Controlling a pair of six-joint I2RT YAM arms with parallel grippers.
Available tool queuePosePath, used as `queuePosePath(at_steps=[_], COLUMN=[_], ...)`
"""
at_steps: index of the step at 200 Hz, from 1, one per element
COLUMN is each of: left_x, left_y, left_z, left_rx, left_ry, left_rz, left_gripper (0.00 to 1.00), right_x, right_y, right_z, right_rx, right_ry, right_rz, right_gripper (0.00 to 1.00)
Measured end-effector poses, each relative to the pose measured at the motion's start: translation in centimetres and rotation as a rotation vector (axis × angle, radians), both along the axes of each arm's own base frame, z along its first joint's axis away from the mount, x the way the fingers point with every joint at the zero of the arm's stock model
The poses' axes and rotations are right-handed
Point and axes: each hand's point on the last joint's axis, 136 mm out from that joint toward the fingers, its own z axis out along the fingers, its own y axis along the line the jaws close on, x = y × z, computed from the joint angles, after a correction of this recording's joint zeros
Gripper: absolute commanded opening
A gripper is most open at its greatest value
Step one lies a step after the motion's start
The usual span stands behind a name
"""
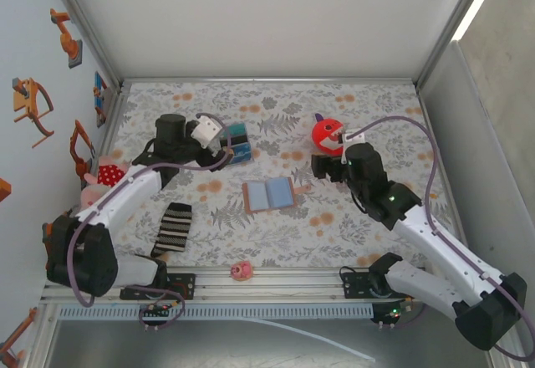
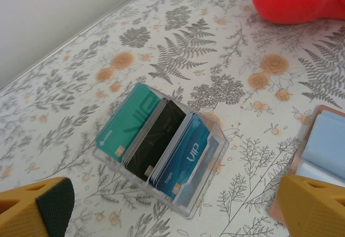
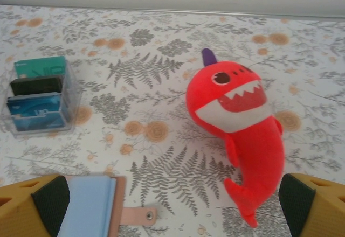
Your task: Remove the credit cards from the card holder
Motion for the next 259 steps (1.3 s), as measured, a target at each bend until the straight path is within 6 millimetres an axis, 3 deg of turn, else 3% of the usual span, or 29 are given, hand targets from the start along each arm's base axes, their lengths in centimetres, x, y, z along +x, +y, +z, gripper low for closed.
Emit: queuePosePath(at_steps=[60, 159, 208, 259], left_x=[-2.1, -3.9, -3.0, -1.0], left_y=[4.5, 15.6, 17.0, 16.1], left_z=[1.0, -1.7, -2.0, -3.6], left_rx=[-0.045, -0.078, -0.090, -0.087], left_ry=[-0.104, -0.193, -0.217, -0.216], left_rz=[0.287, 0.841, 0.924, 0.902], left_gripper=[0.97, 0.97, 0.97, 0.97], right_x=[-0.1, -1.1, 0.1, 1.9], right_y=[-3.5, -10.5, -12.3, -14.1], right_z=[-1.6, -3.1, -4.3, -5.8], right_rx=[-0.091, -0.138, -0.213, -0.296], right_ry=[-0.004, -0.118, -0.160, -0.180], right_rz=[-0.144, -0.450, -0.502, -0.533], right_gripper=[0.99, 0.99, 0.99, 0.99])
